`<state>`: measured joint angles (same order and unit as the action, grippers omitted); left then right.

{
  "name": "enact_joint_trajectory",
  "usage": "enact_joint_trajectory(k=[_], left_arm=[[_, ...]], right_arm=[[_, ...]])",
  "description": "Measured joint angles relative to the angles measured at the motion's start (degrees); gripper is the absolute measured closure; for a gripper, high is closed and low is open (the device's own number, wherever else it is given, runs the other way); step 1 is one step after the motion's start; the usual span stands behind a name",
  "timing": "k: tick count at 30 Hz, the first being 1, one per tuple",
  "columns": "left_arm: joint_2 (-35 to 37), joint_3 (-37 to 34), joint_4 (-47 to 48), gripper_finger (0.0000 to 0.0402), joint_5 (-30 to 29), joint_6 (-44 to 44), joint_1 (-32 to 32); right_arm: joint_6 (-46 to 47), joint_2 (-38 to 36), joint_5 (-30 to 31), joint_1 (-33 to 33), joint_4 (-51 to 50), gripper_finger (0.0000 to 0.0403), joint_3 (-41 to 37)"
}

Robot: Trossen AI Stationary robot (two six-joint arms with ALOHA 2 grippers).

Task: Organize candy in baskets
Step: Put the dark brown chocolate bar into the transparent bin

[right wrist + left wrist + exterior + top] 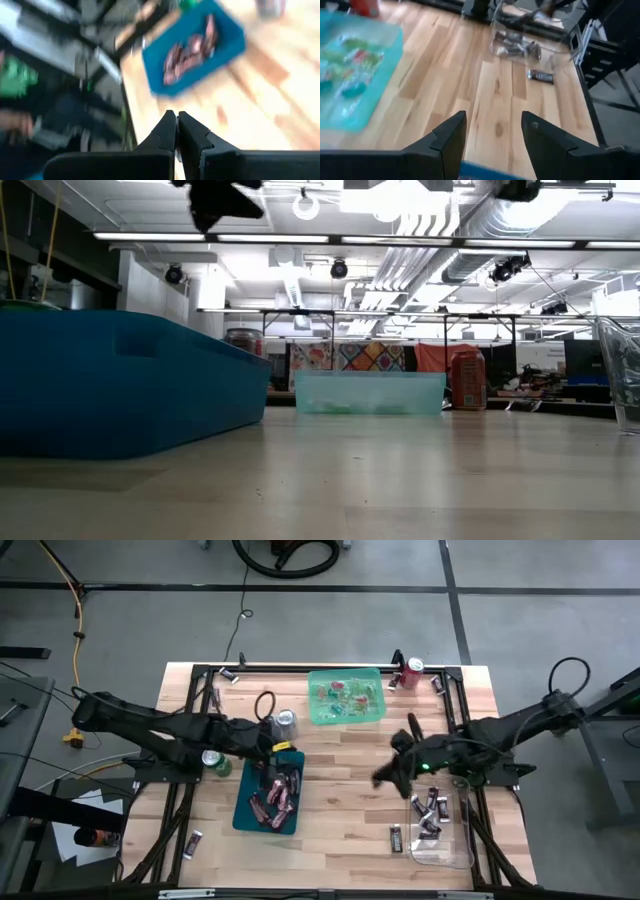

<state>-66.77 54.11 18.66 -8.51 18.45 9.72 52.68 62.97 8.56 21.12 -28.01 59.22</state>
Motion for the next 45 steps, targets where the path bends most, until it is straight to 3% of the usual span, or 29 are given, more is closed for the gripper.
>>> enact_joint_trajectory(k=[4, 12, 16, 19, 22, 29, 32, 36, 39, 42, 45], left_arm=[[3.84, -3.13, -1.21, 0.0222, -0.61, 3.38, 0.84], [8.45, -13.94, -16.69, 0.0222, -3.99, 10.68, 2.41], [8.66, -14.67, -19.14, 0.0222, -4.24, 11.48, 2.45], [8.62, -14.67, -19.44, 0.0222, -4.15, 11.44, 2.45], [8.62, -14.67, -19.44, 0.0222, -4.13, 11.38, 2.45], [9.48, -14.37, -19.18, 0.0222, -4.08, 8.91, 2.45], [10.86, -13.09, -18.79, 0.0222, -3.64, 7.85, 2.45], [13.96, -11.14, -18.58, 0.0222, -3.52, 6.87, 2.45], [16.07, -10.82, -18.57, 0.0222, -3.52, 6.85, 2.45], [17.78, -10.82, -18.49, 0.0222, -3.5, 6.87, 2.44], [18.62, -10.82, -18.15, 0.0222, -3.47, 6.85, 2.43]], right_arm=[[5.25, -2.38, -4.61, 7.16, -8.41, 0.0402, 0.0], [29.58, -1.14, -4.62, 26.15, -24.96, 0.0402, -0.04], [42.14, 1.88, -4.19, 30.9, -30.73, 0.0402, -0.04], [46.02, 4.23, -6.07, 31.15, -35.43, 0.0397, -0.05], [44.9, 5.41, -8.03, 29.8, -37.1, 0.0363, -0.07], [38.16, 4.83, -12.97, 26.87, -35.13, 0.0216, -0.07], [35.17, 4.2, -15.58, 25.65, -32.21, 0.0172, -0.07], [30.94, 3.55, -8.32, 22.17, -18.28, 0.0152, -0.07], [21.66, 4.84, -3.9, 17.25, -4.03, 0.0151, 0.05], [11.91, 9.84, -9.75, 11.34, 2.07, 0.0151, 0.95], [1.79, 17.46, -19.58, 7.57, -5.13, 0.0151, 6.5]])
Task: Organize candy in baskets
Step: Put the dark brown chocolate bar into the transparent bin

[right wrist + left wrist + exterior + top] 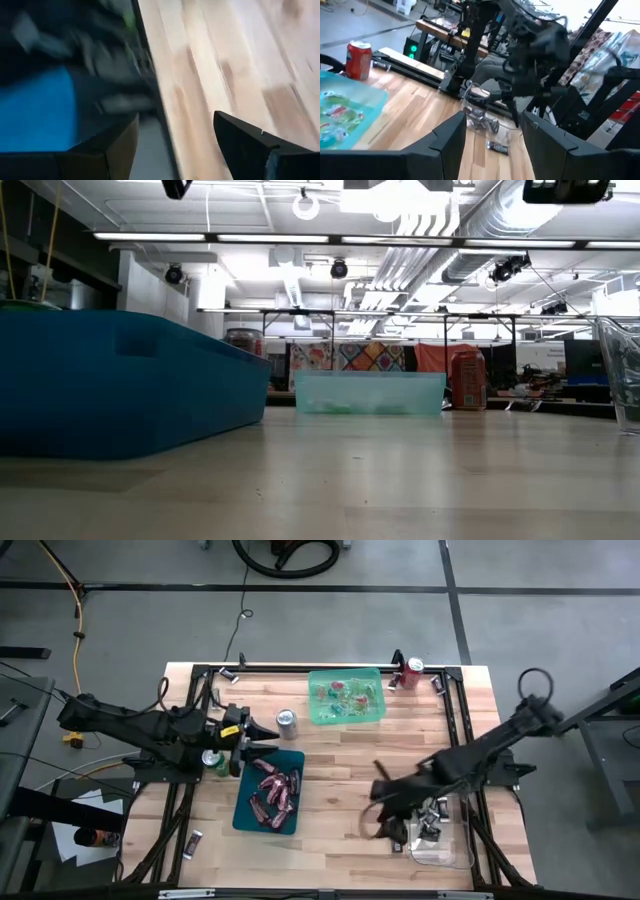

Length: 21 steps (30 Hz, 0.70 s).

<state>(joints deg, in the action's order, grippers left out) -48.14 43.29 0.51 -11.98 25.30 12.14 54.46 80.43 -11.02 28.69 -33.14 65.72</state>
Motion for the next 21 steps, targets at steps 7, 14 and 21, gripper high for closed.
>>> enact_joint_trajectory(k=[7, 14, 21], left_arm=[[0.35, 0.0, 3.59, 0.0222, 0.02, -0.02, 0.0], [0.4, 0.0, 4.36, 0.0222, 0.0, -0.02, 0.0], [0.38, 0.0, 4.37, 0.0222, -0.56, 0.0, 0.0]], right_arm=[[-19.29, 17.94, -4.27, -1.78, -26.0, 0.0151, 14.3], [-22.39, 31.76, -9.32, -1.71, -35.77, 0.0151, 19.88], [-20.83, 39.9, -12.14, -1.71, -36.25, 0.0151, 19.95]])
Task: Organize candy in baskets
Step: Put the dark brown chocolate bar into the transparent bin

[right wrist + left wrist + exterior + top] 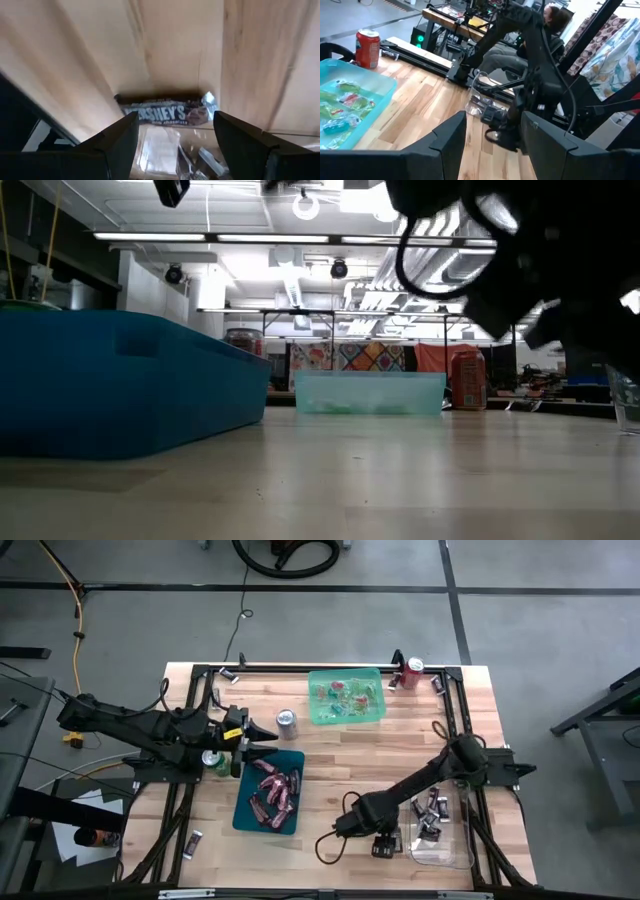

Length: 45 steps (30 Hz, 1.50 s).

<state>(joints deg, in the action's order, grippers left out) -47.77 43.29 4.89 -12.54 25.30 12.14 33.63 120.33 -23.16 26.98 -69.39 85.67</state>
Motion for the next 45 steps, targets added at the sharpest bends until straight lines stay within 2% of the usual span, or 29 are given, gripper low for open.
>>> enact_joint_trajectory(k=[12, 15, 18, 23, 29, 32, 35, 40, 43, 45], left_arm=[[0.0, 0.0, 0.0, 0.0222, -0.24, 0.0, 0.0], [0.0, 0.0, 0.0, 0.0222, -0.25, 0.0, 0.0], [0.0, 0.0, 0.0, 0.0222, -0.28, -0.14, 0.0], [0.0, 0.0, -0.09, 0.0222, -0.29, -2.05, 0.01], [0.0, 0.0, -0.05, 0.0222, -0.3, -2.49, -0.17], [0.0, 0.0, -0.04, 0.0222, -0.3, -2.49, -0.17], [-0.01, 0.0, -0.04, 0.0222, -0.3, -2.48, -0.17], [0.0, 0.0, -0.04, 0.0222, -1.07, -2.94, -0.15], [0.0, 0.0, -0.02, 0.0222, -1.61, -2.97, -0.15], [0.0, 0.0, -0.04, 0.0222, -1.8, -2.97, -0.15]], right_arm=[[1.87, 5.82, -1.75, 1.7, -3.6, 0.0152, 0.2], [1.37, 6.15, -1.82, 2.46, -3.67, 0.0167, 0.2], [-1.1, 6.03, -0.55, 3.1, -4.25, 0.0217, 0.44], [-5.61, 5.95, 7.64, 3.42, -10.35, 0.0375, 5.02], [-12.69, 5.7, 20.76, 1.94, -20.75, 0.0396, 20.83], [-10.52, 1.43, 25.14, 1.18, -19.54, 0.0396, 25.4], [-2.79, -5.2, 30.33, 1.17, -20.35, 0.04, 24.2], [13.96, -21.07, 29.84, 2.7, -20.59, 0.0401, 11.58], [24.84, -29.93, 26.17, 5.04, -20.66, 0.0402, 2.08], [30.5, -35.29, 21.39, 6.77, -20.6, 0.0402, -3.62]])
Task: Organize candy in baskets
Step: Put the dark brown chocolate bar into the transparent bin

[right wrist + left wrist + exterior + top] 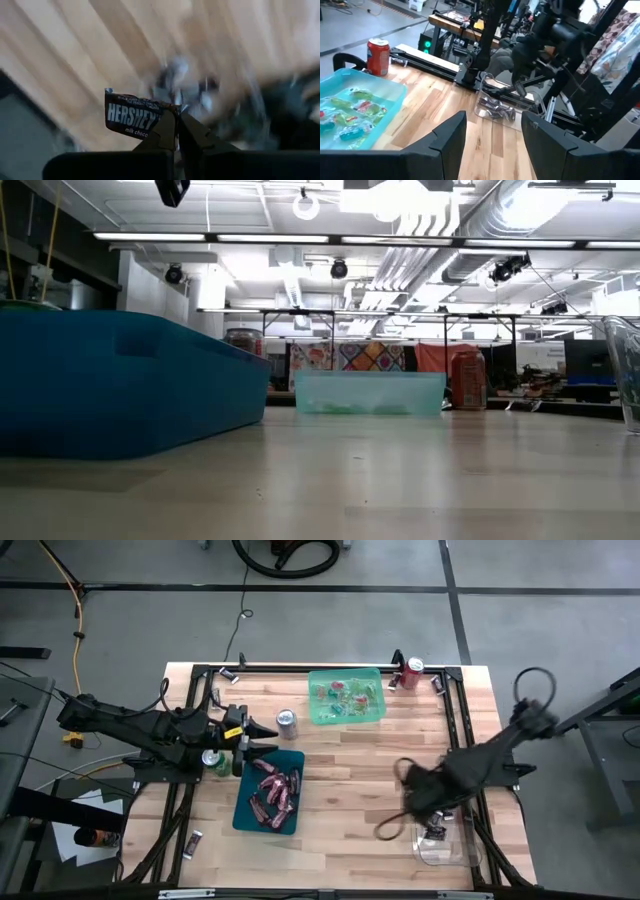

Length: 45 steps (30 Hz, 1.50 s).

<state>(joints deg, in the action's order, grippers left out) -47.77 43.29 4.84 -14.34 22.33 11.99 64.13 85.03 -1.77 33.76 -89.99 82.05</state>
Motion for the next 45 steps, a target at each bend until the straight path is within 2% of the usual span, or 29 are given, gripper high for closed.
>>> enact_joint_trajectory(k=[3, 6, 12, 15, 19, 24, 29, 33, 36, 40, 45], left_arm=[[0.0, 0.0, 0.01, 0.0222, -0.3, -0.03, 0.0], [0.0, 0.0, 0.02, 0.0222, -1.52, -0.11, 0.0], [0.0, 0.0, 0.02, 0.0222, -3.8, -0.06, 0.0], [0.0, 0.0, 0.02, 0.0222, -3.89, 0.57, 0.0], [0.0, 0.0, 0.02, 0.0222, -4.3, 1.6, 0.0], [-0.09, 0.0, -0.47, 0.0222, -5.03, 3.36, 0.0], [-1.57, 0.0, -0.42, 0.0222, -4.89, 7.73, 0.0], [-3.28, 0.69, 2.21, 0.0222, 2.85, 12.59, 0.5], [-6.24, 4.57, 11.84, 0.0223, 8.55, 18.43, 3.15], [-12.97, 9.95, 30.04, 0.0231, 15.82, 30.87, 10.26], [-22.58, 11.58, 47.42, 0.0241, 26.85, 52.9, 23.1]], right_arm=[[6.05, -6.47, -5.91, 2.79, 0.33, 0.0402, -7.45], [10.13, -11.09, -8.74, 5.11, 2.79, 0.0402, -13.88], [13.9, -14.23, -8.62, 6.01, 13.71, 0.0392, -23.44], [12.17, -14.21, -9.4, 5.43, 17.12, 0.0358, -25.53], [9.15, -14.23, -9.94, 5.14, 17.22, 0.0283, -25.3], [4.84, -14.23, -6.23, 5.14, 15.28, 0.0199, -21.49], [3.8, -14.25, 6.49, 5.01, 21.94, 0.0169, -16.75], [2.69, -14.25, 14.08, 3.36, 31.48, 0.0167, -16.04], [2.37, -14.1, 16.3, 1.28, 36.33, 0.0167, -16.58], [-0.27, -14.03, 16.47, -1.71, 38.98, 0.0167, -17.23], [-2.19, -14.05, 16.64, -4.51, 38.85, 0.0167, -17.25]])
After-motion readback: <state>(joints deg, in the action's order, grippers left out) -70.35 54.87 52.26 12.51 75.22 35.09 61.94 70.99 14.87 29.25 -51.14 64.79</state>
